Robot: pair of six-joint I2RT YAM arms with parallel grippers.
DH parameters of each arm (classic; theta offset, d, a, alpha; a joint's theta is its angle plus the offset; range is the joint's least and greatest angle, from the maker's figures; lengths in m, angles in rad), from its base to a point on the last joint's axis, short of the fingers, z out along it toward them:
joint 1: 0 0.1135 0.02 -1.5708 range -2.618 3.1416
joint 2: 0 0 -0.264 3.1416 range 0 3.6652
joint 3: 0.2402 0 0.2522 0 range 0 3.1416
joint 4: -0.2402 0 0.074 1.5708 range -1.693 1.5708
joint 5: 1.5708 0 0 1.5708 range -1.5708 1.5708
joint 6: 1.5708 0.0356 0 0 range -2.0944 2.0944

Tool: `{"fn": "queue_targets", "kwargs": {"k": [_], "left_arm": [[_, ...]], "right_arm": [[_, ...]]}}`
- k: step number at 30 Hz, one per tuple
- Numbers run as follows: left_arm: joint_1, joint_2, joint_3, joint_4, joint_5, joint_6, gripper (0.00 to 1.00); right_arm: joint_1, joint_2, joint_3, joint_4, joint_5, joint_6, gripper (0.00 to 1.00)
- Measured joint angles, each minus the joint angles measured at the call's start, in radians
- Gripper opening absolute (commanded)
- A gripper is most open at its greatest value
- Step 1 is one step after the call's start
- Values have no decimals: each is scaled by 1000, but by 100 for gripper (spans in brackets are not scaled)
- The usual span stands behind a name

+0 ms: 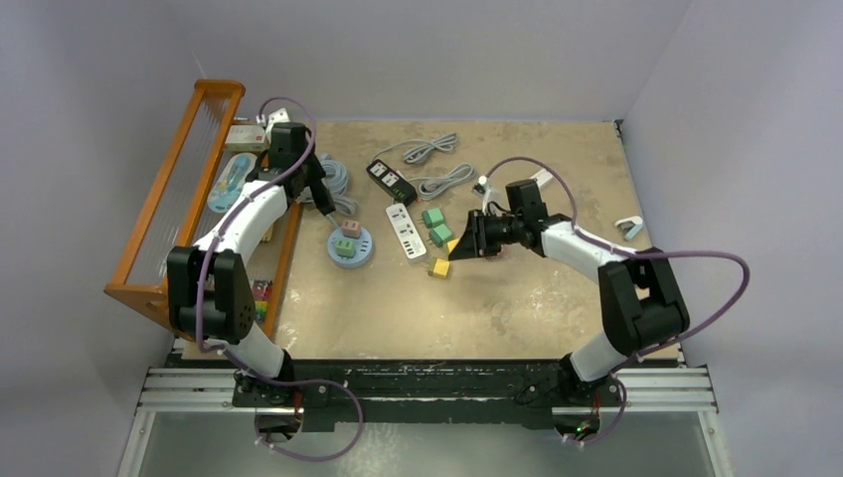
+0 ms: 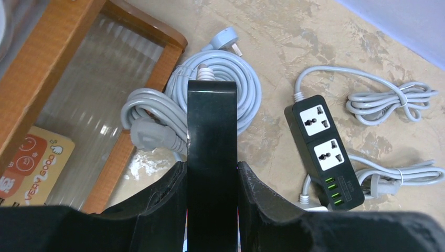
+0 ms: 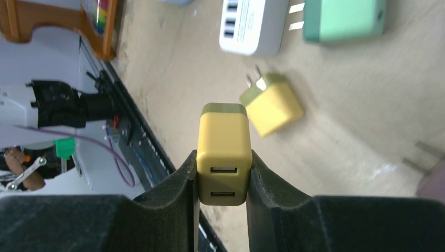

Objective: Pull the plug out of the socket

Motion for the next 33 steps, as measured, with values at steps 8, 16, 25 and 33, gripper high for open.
{"fn": "queue_targets", "kwargs": {"k": [8, 16, 25, 33], "left_arm": [[0, 51, 66, -41, 29, -9, 47], [2, 53, 83, -52, 53, -25, 54], [2, 42, 71, -107, 21, -23, 75], [2, -6, 29, -122, 0, -23, 76]], "right_arm": [[77, -44, -193, 26, -38, 49, 0], [116, 80, -204, 105, -86, 109, 8], [115, 223, -164, 154, -175, 159, 36], [116, 256, -108, 138, -160, 182, 53]]}}
